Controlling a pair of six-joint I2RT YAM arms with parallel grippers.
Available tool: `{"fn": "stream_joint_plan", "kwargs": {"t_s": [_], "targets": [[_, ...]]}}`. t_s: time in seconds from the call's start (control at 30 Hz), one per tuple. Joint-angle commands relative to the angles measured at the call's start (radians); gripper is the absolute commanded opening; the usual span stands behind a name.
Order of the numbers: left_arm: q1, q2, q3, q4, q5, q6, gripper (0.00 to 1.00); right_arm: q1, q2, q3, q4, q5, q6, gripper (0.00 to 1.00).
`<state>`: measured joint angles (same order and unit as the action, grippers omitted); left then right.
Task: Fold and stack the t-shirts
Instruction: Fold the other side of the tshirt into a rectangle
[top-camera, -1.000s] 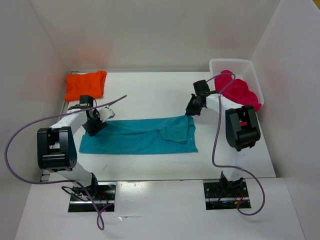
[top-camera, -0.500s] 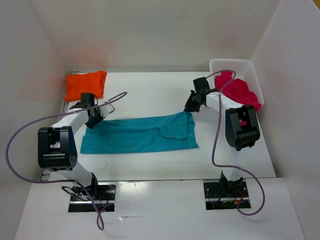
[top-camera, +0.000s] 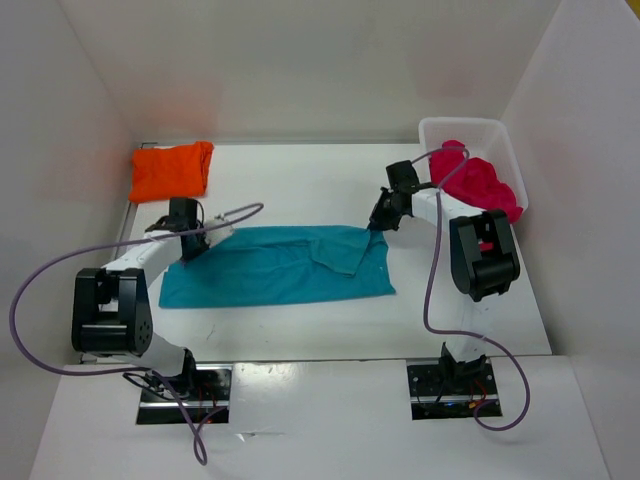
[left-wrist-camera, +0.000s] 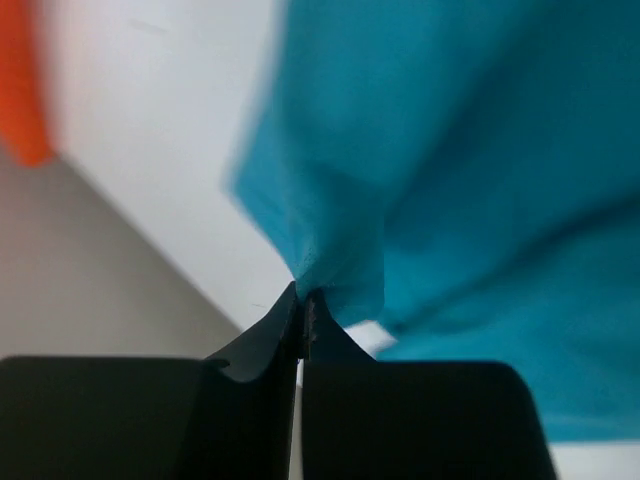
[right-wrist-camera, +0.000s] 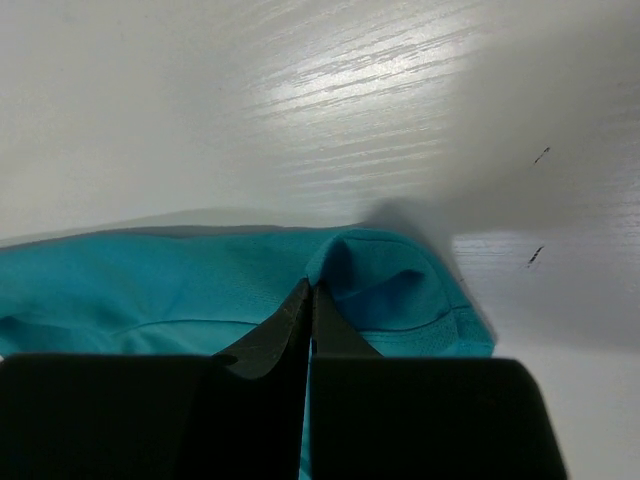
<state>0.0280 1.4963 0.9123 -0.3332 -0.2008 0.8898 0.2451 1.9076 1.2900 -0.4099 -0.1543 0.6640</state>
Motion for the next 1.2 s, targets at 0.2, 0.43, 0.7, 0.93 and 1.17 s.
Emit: {"fn": "stream_joint_plan", "kwargs": {"t_s": [0.2,0.43,0.7,0.93,1.17], "targets": [[0.003,0.005,-0.112,-0.110,-0.080,0.037,0.01,-0.001,-0.002,-0.012,0.039,-0.051,-0.046,0.45],[0.003,0.068,-0.069,-0.110,-0.101,-0.031,0.01,0.026,-0.175,-0.043,-0.016,0.087,-0.064,0.62],[0.003,0.088,-0.030,-0.119,-0.101,-0.063,0.01,0.275,-0.265,-0.141,-0.136,0.136,0.002,0.61],[-0.007,0.088,-0.030,-0.119,-0.101,-0.072,0.01,0.375,-0.199,-0.139,-0.181,0.199,0.078,0.67],[-0.007,0.088,-0.030,-0.119,-0.101,-0.072,0.02,0.393,-0.162,-0.150,-0.191,0.219,0.078,0.71]]}}
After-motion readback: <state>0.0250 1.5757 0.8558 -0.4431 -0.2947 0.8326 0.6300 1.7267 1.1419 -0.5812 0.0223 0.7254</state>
